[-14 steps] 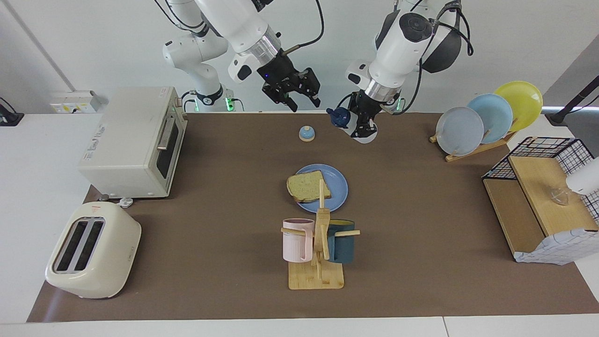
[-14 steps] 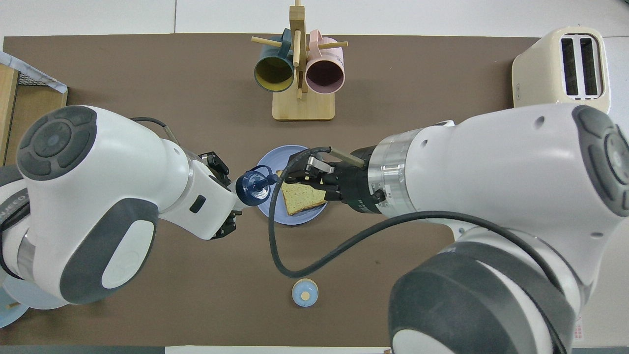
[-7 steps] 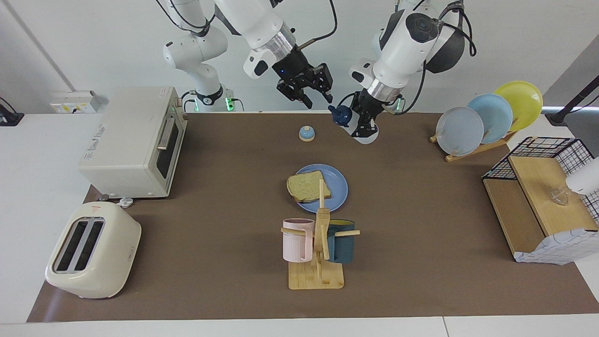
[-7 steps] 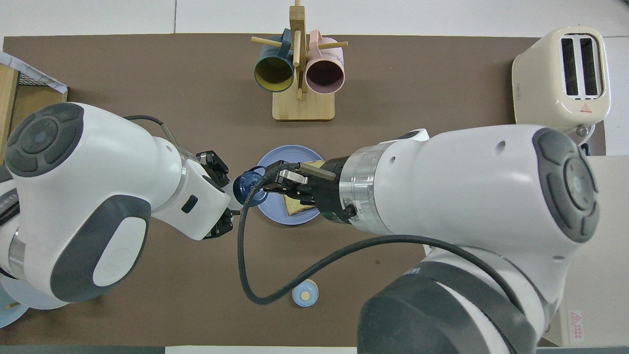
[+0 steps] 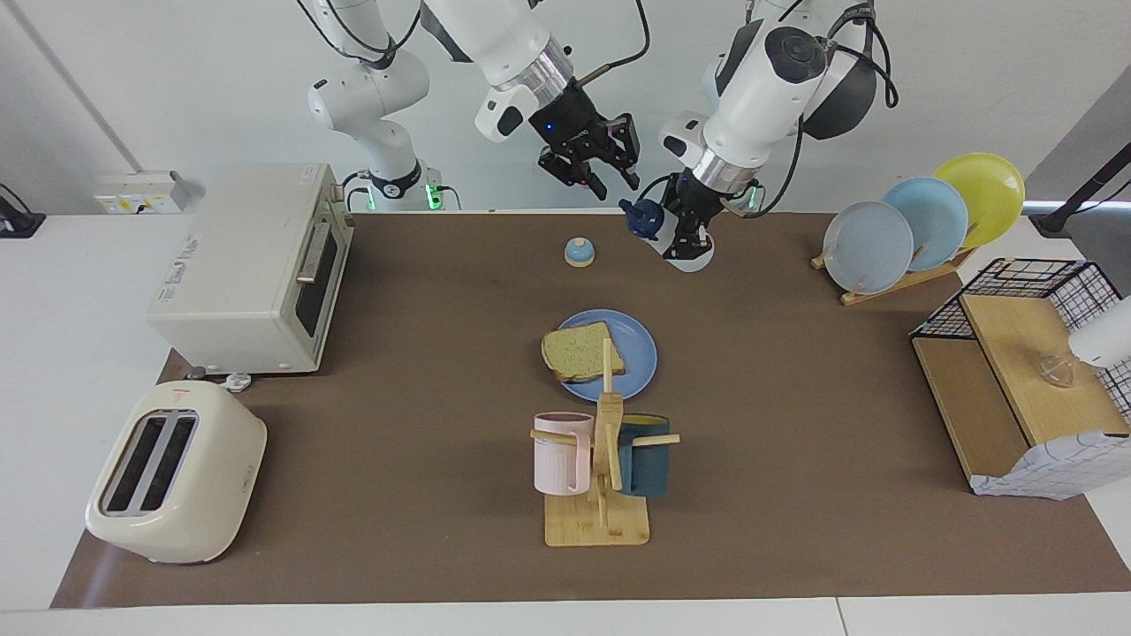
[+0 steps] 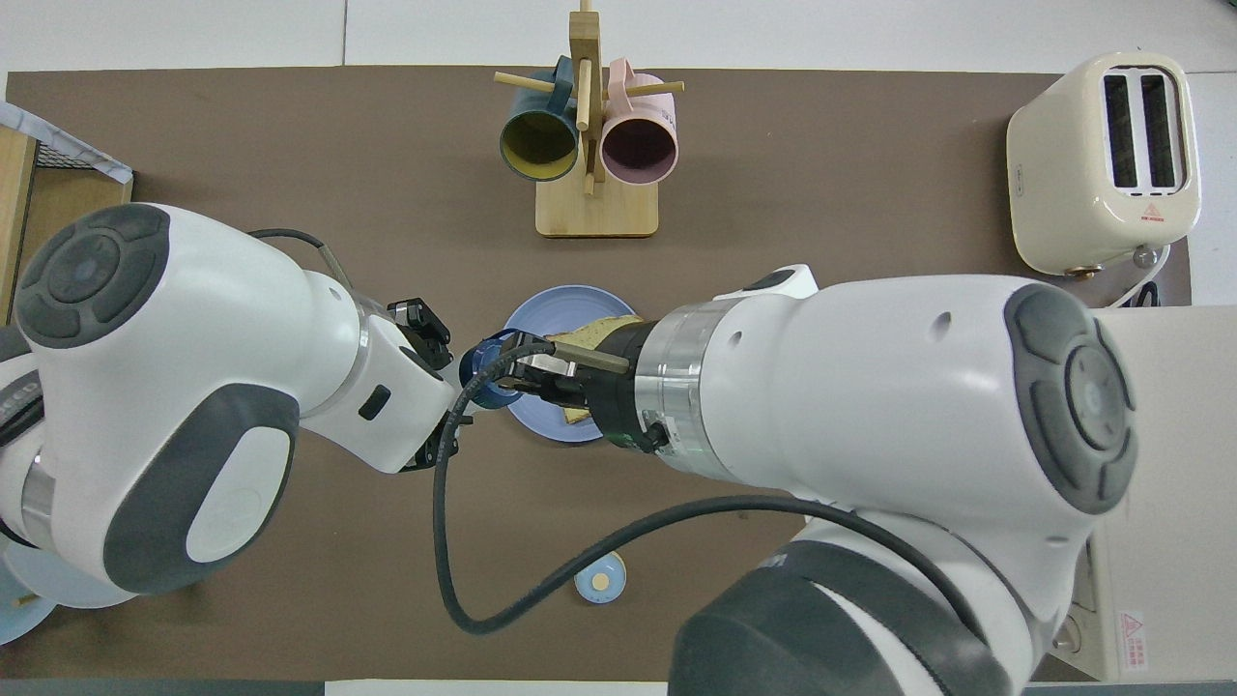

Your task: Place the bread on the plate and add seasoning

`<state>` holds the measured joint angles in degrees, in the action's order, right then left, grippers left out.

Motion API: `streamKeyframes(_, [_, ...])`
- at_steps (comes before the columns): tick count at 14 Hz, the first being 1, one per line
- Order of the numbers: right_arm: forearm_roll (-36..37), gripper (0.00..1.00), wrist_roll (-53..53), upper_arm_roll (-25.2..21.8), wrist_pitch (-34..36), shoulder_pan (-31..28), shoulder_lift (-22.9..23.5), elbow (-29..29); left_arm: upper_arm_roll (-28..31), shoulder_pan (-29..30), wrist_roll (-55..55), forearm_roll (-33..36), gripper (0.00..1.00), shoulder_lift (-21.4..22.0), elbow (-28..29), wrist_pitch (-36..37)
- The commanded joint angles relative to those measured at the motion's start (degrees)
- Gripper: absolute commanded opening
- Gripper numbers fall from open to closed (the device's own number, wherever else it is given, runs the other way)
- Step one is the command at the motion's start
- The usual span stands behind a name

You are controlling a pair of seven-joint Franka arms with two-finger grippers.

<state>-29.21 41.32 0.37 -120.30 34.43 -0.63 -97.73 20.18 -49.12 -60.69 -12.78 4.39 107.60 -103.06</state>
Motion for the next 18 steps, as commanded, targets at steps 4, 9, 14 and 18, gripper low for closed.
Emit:
streamKeyframes(4, [0.91, 0.50, -0.10, 0.07, -4.68, -0.32, 0.10, -2.03, 0.12, -0.01, -1.10, -1.02, 0.00, 1.77, 1.48, 0.32])
streamKeyframes(9, [0.91, 0.41, 0.08, 0.07, -4.60, -0.15, 0.02, -2.03, 0.12, -0.01, -1.10, -1.90, 0.00, 1.85, 1.57, 0.05])
streamKeyframes(14, [0.91, 0.30, 0.16, -0.01, -4.42, -0.06, 0.02, -2.03, 0.21, -0.01, -1.10, -2.43, 0.00, 2.20, 2.00, 0.05])
streamKeyframes(18, [0.83, 0.13, 0.25, 0.07, -4.68, -0.15, 0.10, -1.94, 0.21, -0.01, -1.10, -2.43, 0.00, 2.20, 2.00, 0.05])
